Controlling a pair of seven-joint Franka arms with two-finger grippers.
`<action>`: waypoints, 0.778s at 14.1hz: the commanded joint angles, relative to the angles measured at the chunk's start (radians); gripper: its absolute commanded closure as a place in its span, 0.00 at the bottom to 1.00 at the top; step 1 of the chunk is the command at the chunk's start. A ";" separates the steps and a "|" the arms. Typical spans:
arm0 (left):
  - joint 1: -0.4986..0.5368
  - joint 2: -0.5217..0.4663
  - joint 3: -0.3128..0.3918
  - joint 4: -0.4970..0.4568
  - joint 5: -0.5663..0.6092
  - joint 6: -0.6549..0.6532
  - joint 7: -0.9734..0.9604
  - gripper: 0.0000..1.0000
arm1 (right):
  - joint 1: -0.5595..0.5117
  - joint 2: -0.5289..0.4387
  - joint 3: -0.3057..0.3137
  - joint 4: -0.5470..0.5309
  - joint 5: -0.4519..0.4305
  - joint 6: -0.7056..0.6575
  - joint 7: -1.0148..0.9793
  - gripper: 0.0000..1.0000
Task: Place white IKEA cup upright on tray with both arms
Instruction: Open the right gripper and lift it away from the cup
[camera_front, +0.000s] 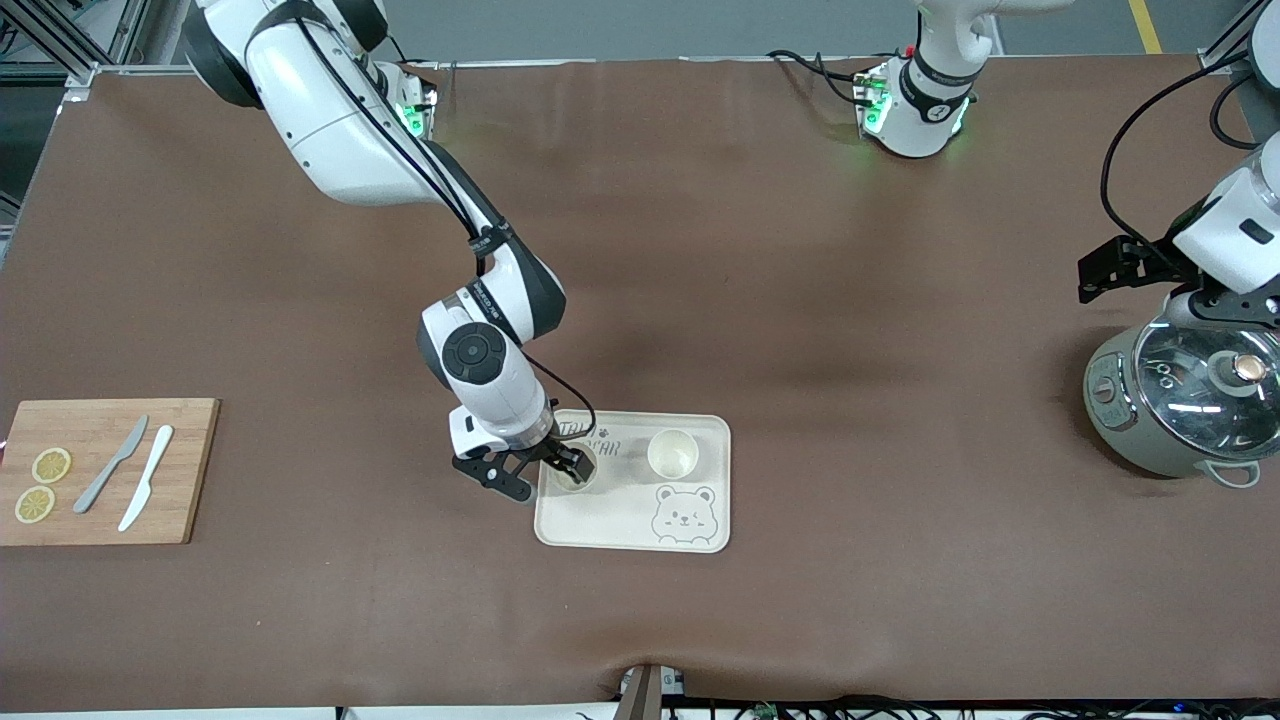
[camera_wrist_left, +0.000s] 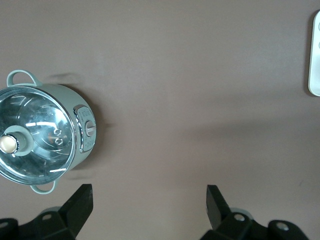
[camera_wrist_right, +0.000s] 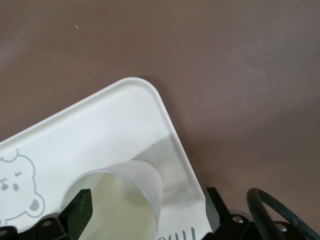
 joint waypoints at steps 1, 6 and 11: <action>-0.002 0.005 -0.008 0.027 -0.008 -0.022 -0.016 0.00 | 0.000 -0.055 0.002 0.006 -0.006 -0.094 0.013 0.00; 0.001 0.001 -0.010 0.028 -0.010 -0.022 -0.005 0.00 | -0.039 -0.258 0.010 0.002 0.001 -0.396 -0.144 0.00; -0.001 0.001 -0.010 0.027 -0.010 -0.022 -0.007 0.00 | -0.247 -0.498 0.002 0.002 0.139 -0.768 -0.607 0.00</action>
